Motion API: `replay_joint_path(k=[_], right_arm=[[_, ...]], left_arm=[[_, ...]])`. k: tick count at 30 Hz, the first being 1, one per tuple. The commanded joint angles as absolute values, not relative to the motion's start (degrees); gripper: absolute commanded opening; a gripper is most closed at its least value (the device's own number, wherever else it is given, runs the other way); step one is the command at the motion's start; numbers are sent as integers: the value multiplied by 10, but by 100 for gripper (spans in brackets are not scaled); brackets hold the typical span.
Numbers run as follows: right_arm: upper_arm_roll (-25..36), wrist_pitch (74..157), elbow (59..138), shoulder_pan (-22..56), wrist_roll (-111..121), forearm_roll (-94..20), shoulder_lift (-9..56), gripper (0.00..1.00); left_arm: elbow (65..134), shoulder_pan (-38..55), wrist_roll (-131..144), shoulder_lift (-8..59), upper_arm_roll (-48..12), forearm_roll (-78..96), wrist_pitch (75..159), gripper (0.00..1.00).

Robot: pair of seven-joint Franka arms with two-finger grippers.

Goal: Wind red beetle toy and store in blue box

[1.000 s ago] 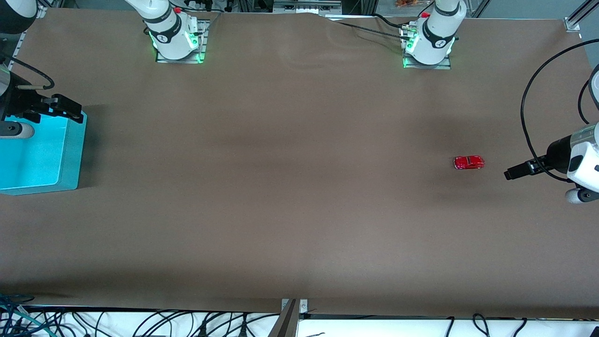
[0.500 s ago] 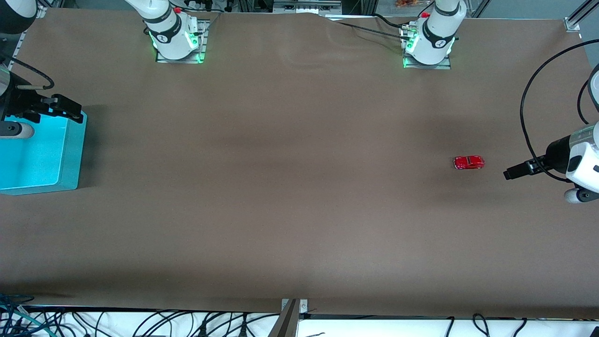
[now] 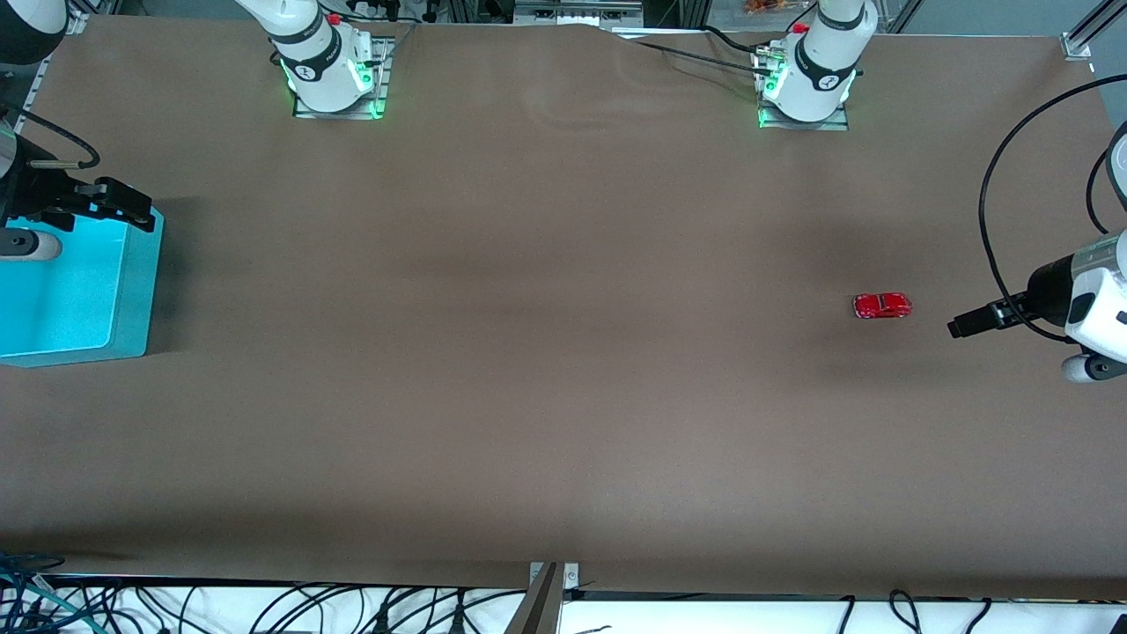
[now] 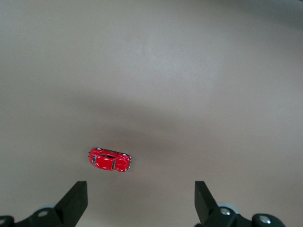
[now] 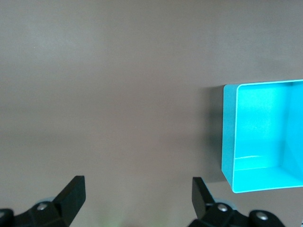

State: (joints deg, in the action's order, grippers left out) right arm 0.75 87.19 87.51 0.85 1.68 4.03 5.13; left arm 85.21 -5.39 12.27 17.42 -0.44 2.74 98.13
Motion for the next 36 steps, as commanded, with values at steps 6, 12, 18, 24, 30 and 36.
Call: replay_joint_path(k=[6,12,18,24,30,36], right_arm=[[7,867,859,4,28,36,56,100],[7,867,859,4,27,36,56,100],[7,867,858,4,28,36,56,100],[7,867,858,4,28,36,57,100],[7,867,858,4,28,35,56,100],[7,867,858,4,28,36,57,100]], left_arm=[[867,-52,120,162,-2,24,986,100],[867,-52,131,162,-1,27,986,100],[872,-48,224,171,-1,27,986,100],[882,-54,346,185,0,27,981,100],[887,-54,419,199,1,21,981,100],[894,-55,500,208,19,20,982,100]])
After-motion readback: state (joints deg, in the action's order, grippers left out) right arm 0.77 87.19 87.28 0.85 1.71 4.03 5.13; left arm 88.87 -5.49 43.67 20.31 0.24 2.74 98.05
